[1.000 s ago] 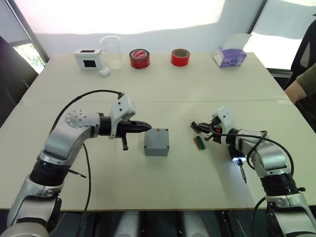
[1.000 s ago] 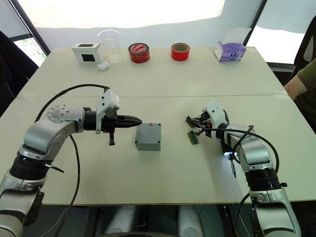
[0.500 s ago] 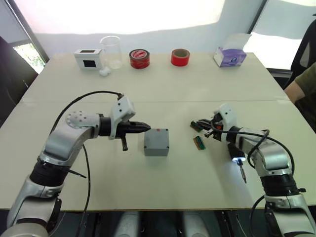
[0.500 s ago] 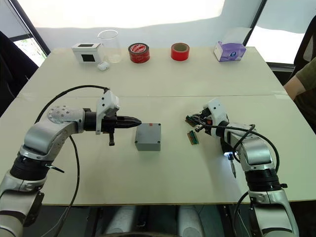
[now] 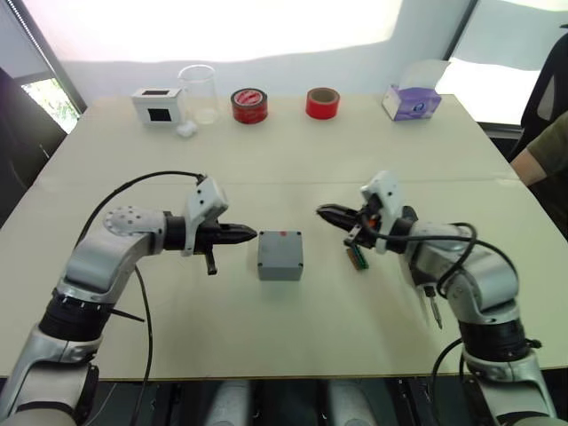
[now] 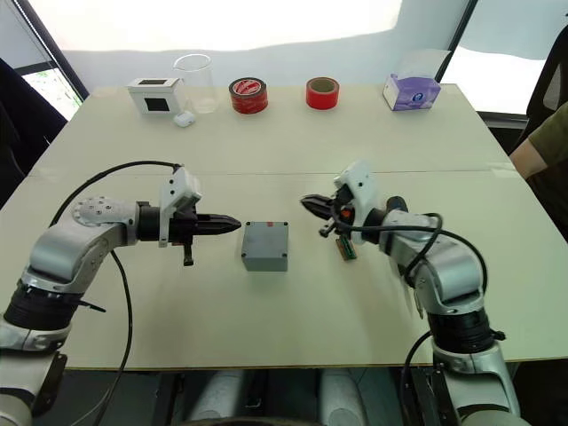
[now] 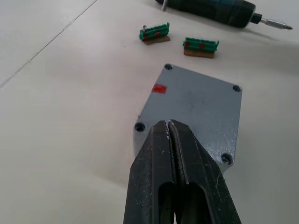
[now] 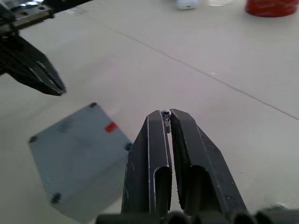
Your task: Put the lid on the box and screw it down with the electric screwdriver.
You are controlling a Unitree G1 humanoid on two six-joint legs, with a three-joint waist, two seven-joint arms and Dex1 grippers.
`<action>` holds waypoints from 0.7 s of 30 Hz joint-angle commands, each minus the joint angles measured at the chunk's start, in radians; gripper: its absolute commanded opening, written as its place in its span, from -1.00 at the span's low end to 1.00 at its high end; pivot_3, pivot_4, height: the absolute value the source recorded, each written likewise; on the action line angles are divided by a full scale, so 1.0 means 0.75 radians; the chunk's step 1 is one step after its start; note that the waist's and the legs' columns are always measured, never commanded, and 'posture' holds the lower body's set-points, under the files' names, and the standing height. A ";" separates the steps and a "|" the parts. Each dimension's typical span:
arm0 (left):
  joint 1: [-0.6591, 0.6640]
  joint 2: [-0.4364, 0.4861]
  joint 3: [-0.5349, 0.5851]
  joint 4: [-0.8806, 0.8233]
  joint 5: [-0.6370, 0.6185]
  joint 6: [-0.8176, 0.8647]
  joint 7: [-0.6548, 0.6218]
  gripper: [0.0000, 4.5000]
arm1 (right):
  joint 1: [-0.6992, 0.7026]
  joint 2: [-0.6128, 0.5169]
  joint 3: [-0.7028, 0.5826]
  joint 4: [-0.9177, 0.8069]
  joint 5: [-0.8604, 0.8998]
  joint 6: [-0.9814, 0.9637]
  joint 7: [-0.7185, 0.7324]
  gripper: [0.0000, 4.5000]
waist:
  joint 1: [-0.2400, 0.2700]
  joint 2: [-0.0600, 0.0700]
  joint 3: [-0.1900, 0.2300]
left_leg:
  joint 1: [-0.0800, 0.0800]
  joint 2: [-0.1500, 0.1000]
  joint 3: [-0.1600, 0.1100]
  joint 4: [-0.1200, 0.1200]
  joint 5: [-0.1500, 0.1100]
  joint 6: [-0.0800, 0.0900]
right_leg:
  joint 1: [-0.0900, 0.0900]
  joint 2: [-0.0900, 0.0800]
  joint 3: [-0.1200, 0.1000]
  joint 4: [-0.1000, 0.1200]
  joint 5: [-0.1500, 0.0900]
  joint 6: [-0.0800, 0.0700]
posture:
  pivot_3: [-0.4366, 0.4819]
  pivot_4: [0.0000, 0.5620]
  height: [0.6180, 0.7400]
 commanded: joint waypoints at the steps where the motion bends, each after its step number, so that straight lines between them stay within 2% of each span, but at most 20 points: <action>1: 0.025 0.010 0.037 -0.090 -0.038 0.021 0.014 -1.00 | 0.028 0.022 0.028 -0.064 -0.006 -0.024 -0.021 -0.92 | 0.004 0.000 0.000 | 0.000 -0.001 0.000 0.000 0.000 0.000 | 0.000 -0.001 0.000 0.000 0.000 0.000 | -0.05 -0.47 1.00; 21: 0.041 -0.004 0.009 -0.120 -0.046 0.027 0.065 -1.00 | 0.010 0.053 0.097 0.030 -0.079 -0.074 -0.030 -0.92 | -0.004 0.000 0.000 | 0.000 0.000 0.000 0.000 0.000 0.000 | 0.000 0.000 0.000 0.000 0.000 0.000 | -0.05 -0.47 1.00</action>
